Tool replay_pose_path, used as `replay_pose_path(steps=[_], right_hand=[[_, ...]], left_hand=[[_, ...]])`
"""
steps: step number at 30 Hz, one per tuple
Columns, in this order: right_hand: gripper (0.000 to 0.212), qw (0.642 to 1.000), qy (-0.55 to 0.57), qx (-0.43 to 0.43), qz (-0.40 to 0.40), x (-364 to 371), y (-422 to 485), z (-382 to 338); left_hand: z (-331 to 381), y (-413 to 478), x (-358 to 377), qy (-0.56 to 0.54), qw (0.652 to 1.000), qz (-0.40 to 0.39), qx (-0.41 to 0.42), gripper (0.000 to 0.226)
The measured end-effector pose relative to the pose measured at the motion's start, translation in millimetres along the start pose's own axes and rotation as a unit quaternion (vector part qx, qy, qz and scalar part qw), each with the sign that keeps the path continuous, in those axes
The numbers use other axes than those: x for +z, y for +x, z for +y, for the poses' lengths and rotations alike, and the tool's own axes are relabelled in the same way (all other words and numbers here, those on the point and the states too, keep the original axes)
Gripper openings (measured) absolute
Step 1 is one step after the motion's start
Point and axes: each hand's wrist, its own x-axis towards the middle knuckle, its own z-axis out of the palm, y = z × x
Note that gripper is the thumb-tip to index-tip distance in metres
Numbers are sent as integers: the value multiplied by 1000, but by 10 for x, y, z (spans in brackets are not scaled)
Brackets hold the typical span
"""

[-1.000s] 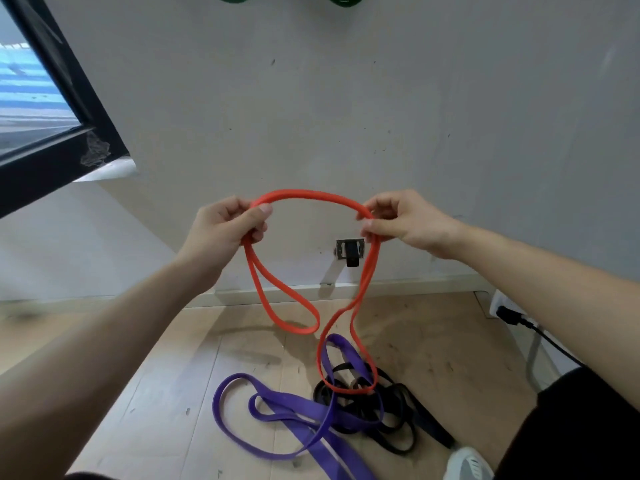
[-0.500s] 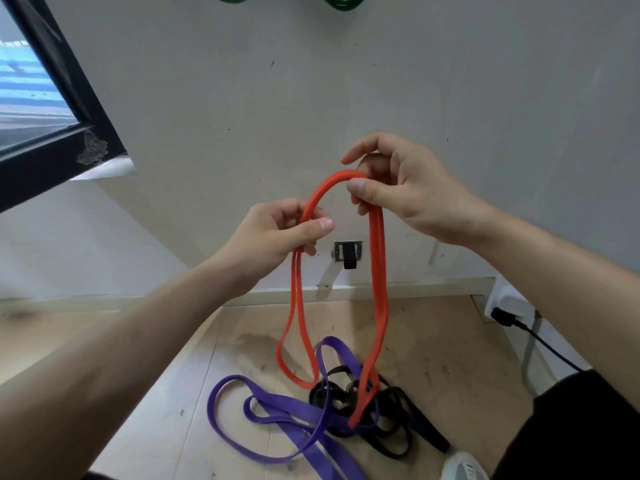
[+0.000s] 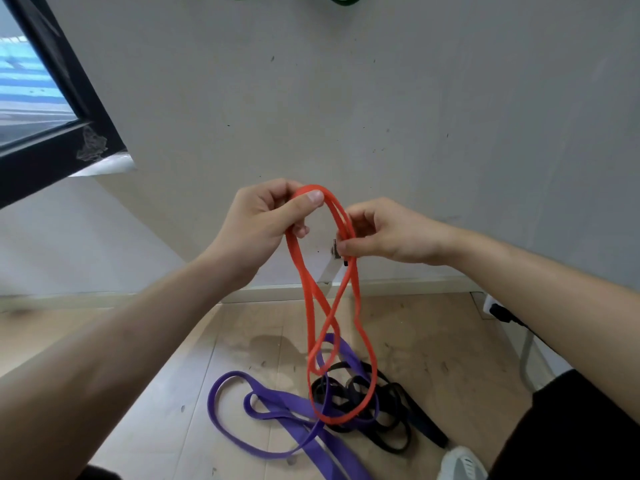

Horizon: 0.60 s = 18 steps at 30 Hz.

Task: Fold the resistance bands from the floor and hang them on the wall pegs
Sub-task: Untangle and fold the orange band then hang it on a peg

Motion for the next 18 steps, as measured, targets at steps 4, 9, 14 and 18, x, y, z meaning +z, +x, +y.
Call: replay_pose_path(steps=[4, 9, 14, 18], right_hand=[[12, 999, 28, 39, -14, 2, 41, 120], [11, 997, 73, 39, -6, -88, 30, 124], [20, 991, 132, 15, 21, -289, -18, 32], [18, 987, 150, 0, 50, -373, -42, -44]], left_hand=[[-28, 37, -102, -4, 999, 49, 6, 12], [-82, 90, -270, 0, 996, 92, 12, 12], [-183, 131, -440, 7, 994, 113, -6, 14], [-263, 124, -489, 28, 995, 96, -22, 15]])
